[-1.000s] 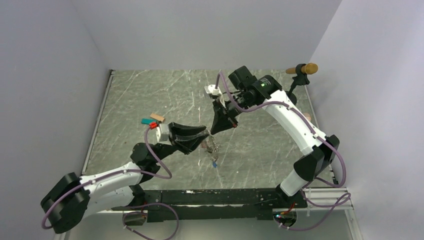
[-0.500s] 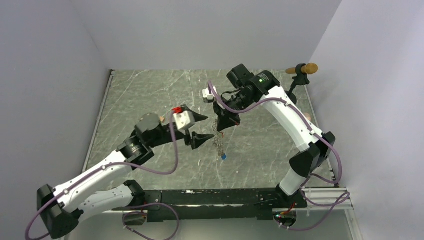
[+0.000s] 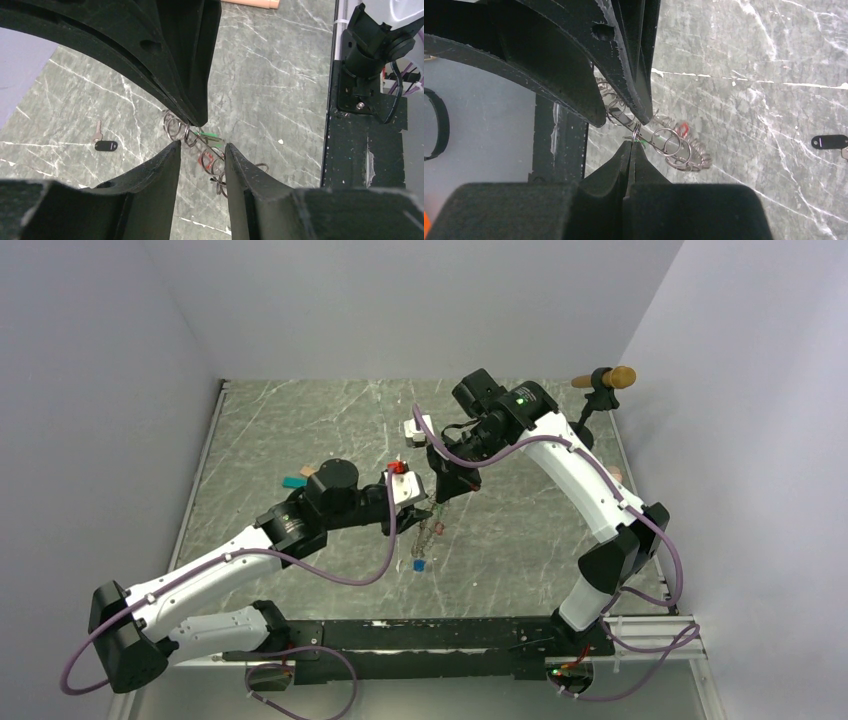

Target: Put the keys on the keyring

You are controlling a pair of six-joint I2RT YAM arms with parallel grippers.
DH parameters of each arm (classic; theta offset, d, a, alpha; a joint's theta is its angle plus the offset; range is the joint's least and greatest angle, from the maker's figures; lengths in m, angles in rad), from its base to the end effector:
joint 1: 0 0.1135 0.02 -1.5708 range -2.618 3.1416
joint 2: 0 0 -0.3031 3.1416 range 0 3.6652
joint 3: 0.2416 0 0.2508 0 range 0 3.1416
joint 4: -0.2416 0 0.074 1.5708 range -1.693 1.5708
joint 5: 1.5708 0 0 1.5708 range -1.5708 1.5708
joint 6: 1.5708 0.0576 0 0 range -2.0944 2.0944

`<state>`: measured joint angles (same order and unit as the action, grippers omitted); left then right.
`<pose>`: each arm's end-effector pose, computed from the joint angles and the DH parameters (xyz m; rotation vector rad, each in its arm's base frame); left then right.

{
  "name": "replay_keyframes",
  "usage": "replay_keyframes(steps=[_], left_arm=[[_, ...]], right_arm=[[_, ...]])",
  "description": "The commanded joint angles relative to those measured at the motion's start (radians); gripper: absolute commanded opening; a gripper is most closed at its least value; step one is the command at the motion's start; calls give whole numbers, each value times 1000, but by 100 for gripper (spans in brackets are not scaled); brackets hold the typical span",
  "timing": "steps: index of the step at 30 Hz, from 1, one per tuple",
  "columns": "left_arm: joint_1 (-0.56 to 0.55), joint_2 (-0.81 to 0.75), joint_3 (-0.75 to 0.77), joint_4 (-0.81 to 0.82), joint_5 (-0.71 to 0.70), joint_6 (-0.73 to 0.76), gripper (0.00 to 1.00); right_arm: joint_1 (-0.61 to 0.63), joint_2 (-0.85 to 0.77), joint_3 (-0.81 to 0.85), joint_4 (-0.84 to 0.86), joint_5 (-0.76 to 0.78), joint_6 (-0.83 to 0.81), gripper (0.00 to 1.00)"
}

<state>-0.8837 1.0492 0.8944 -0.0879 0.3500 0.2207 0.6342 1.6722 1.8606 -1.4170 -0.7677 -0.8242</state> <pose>0.1390 -0.2005 0.3673 1.1896 1.4422 -0.7813 0.2320 0.2203 0.4108 -1.8424 1.7934 0.9892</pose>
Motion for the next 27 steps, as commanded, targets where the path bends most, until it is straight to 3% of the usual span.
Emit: replay_keyframes(steps=[1,17,22,26,27], left_arm=[[-10,0,40,22,-27,22,42],[-18,16,31,80,-42,4,35],[-18,40,51,70,-21,5,22],[-18,50,61,60,-12,6,1],[-19,51,63,56,-12,8,0]], right_arm=[[4,-3,43,-17,-32,-14,0],[4,-3,40,-25,-61,-24,0],[4,-4,40,-27,-66,-26,0],[4,-4,40,-28,-69,-28,0],[4,-5,40,-29,-70,-29,0]])
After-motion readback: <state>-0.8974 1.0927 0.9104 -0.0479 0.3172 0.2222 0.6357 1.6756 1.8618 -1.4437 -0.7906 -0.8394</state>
